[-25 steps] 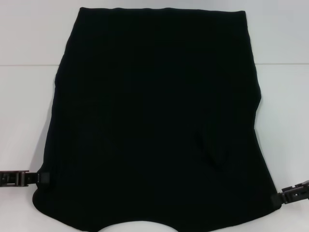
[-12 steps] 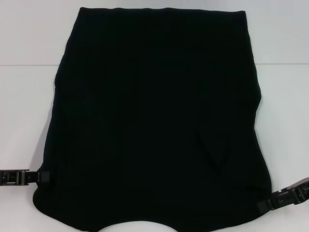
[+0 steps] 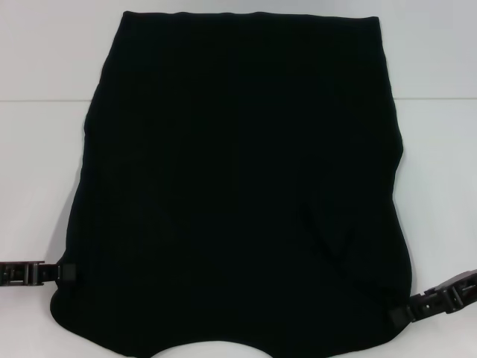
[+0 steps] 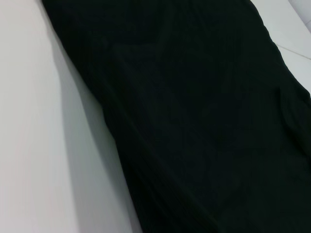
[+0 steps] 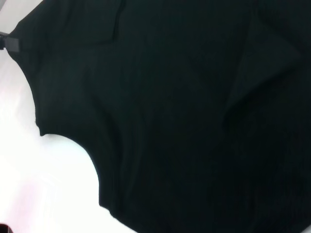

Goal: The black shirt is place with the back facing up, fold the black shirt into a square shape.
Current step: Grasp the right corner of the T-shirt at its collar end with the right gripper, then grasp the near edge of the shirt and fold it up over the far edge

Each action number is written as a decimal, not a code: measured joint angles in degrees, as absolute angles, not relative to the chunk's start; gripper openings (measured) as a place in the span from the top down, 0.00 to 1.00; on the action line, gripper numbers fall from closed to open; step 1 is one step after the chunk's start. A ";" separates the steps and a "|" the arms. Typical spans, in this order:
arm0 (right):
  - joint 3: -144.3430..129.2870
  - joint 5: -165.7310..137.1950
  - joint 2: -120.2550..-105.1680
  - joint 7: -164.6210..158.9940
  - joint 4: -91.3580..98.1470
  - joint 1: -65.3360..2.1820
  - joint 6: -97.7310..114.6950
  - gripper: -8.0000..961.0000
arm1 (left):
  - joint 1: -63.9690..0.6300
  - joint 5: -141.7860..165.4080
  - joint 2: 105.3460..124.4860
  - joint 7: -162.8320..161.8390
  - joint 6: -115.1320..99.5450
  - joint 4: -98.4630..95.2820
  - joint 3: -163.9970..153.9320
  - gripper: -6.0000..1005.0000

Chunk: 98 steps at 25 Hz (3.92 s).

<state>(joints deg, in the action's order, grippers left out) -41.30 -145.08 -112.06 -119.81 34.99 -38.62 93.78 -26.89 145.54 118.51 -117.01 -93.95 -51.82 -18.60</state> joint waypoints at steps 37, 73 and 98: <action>-29.28 -144.56 -111.20 -111.24 35.20 -30.44 91.45 0.94 | -26.21 144.89 118.71 -116.23 -103.95 -51.16 -14.87 0.97; -12.47 -140.74 -108.04 -100.69 36.49 -32.47 92.89 0.94 | -36.44 139.69 113.47 -115.28 -96.06 -37.43 -12.31 0.97; -30.43 -140.69 -109.24 -110.95 24.01 -53.74 48.48 0.94 | -51.11 136.10 110.50 -115.53 -56.01 -24.25 -13.62 0.97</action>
